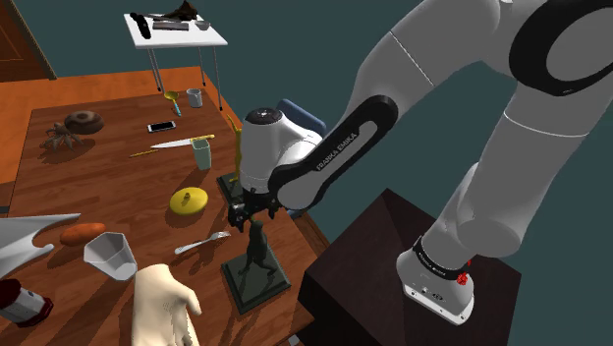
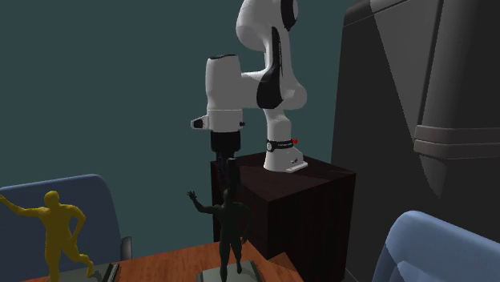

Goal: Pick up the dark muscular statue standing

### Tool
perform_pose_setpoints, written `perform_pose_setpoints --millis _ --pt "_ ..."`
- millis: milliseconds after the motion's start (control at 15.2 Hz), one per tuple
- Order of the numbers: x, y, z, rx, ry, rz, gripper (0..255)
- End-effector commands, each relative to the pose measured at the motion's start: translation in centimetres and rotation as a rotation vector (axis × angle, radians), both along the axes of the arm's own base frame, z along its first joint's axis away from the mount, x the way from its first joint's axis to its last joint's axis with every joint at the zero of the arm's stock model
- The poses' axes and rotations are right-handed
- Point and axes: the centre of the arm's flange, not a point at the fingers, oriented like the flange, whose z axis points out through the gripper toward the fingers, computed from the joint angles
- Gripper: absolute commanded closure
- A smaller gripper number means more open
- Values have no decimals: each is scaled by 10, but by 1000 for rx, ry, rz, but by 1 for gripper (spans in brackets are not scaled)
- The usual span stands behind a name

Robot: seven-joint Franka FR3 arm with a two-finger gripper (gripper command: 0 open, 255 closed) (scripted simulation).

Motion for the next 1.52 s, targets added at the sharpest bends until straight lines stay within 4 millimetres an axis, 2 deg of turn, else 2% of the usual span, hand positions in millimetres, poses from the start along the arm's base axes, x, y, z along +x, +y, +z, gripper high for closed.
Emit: perform_pose_setpoints --millis 0,198,330,396,990,1452 --pt "1 0 -11 1 -1 -1 0" --pt "1 0 -27 1 -1 -1 0" --pt "1 0 -30 1 -1 -1 0" --pt "1 0 -29 1 -1 -1 255" --pt "1 0 -30 1 -1 -1 255" --pt "1 0 7 1 -1 -1 255"
